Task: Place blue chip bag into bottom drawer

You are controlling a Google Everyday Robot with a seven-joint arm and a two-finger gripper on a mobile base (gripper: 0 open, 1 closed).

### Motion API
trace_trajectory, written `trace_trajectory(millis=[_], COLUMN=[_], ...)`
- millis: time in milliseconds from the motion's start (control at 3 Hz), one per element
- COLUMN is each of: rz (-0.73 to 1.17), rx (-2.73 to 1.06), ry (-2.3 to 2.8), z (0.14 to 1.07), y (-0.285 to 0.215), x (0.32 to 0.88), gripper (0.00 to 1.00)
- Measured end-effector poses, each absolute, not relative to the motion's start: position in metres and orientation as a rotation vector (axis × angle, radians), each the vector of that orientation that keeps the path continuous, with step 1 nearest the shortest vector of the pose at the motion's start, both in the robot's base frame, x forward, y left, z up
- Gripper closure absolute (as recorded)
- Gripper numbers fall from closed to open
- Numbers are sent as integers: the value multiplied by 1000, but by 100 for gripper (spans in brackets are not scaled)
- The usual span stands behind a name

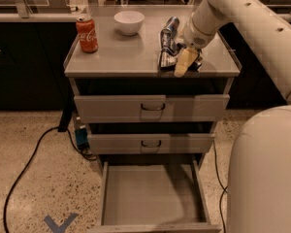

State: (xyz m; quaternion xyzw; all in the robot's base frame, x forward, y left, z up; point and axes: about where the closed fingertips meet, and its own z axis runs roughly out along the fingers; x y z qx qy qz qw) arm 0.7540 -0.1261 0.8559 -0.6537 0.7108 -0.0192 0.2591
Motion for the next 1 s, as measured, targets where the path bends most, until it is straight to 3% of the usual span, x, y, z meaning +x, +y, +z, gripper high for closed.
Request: trace_trajectory(millis=[1000], rz=[-52], rx=[-1771], ry=[1926], z=[856], y=[-126], x=[754], gripper=[89])
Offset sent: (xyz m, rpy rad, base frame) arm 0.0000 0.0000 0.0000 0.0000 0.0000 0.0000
